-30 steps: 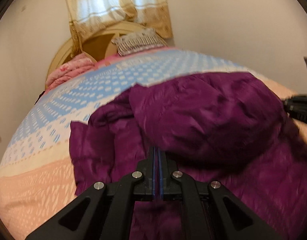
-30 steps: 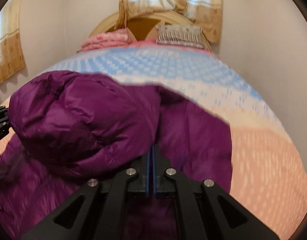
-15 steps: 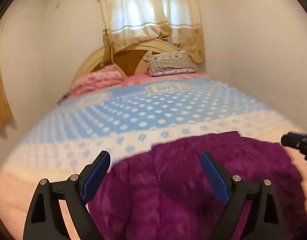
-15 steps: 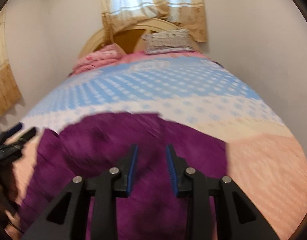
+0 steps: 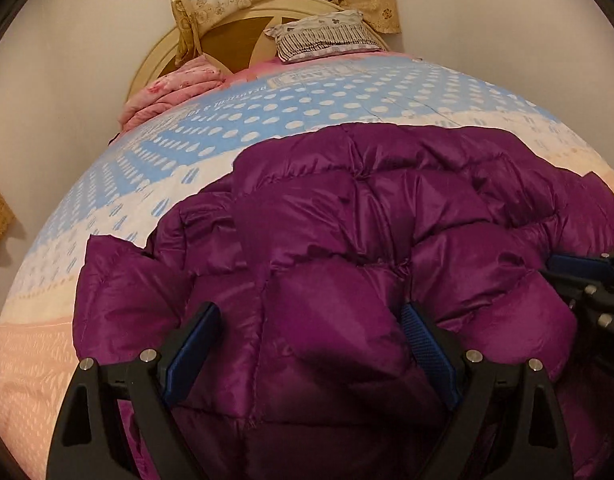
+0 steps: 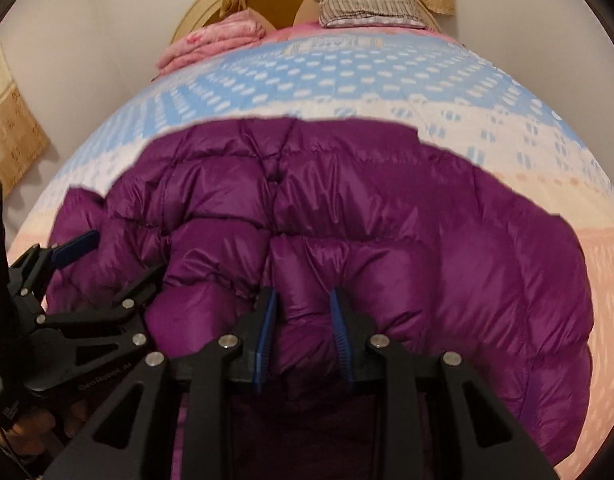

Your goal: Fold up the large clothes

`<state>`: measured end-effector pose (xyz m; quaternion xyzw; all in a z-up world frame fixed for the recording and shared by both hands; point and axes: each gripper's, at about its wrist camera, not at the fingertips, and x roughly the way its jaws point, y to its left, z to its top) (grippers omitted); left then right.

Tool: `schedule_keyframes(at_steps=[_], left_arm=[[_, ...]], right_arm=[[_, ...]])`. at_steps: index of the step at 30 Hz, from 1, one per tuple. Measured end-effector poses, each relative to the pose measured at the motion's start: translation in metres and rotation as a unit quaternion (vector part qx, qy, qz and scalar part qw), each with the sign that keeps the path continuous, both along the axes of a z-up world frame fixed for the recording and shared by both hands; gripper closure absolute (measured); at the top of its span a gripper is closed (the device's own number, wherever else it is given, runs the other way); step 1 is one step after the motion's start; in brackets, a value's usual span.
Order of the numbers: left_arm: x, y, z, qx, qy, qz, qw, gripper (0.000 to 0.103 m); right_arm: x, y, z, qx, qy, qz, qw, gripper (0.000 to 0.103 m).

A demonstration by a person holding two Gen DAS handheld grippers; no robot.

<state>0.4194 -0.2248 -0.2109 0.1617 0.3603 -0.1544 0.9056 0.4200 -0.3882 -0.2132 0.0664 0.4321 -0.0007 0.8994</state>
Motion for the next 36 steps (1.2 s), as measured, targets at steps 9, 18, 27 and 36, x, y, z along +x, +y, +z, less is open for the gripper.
schedule_keyframes(at_steps=[9, 18, 27, 36], left_arm=[[0.004, -0.002, 0.002, 0.005, -0.001, 0.003, 1.0, 0.011], [0.03, 0.021, 0.103, -0.071, -0.071, 0.077, 0.992, 0.01], [0.101, -0.019, 0.019, 0.006, -0.005, 0.178, 0.9839, 0.01], [0.108, -0.027, -0.015, 0.014, 0.029, 0.163, 0.9861, 0.009]], right_arm=[[-0.005, 0.011, -0.008, -0.048, 0.001, 0.01, 0.999, 0.073], [-0.022, -0.018, 0.074, 0.015, -0.072, -0.075, 0.994, 0.057], [0.057, -0.025, 0.026, 0.011, -0.046, -0.17, 0.984, 0.053], [0.045, -0.025, -0.01, 0.001, -0.039, -0.153, 0.988, 0.047]])
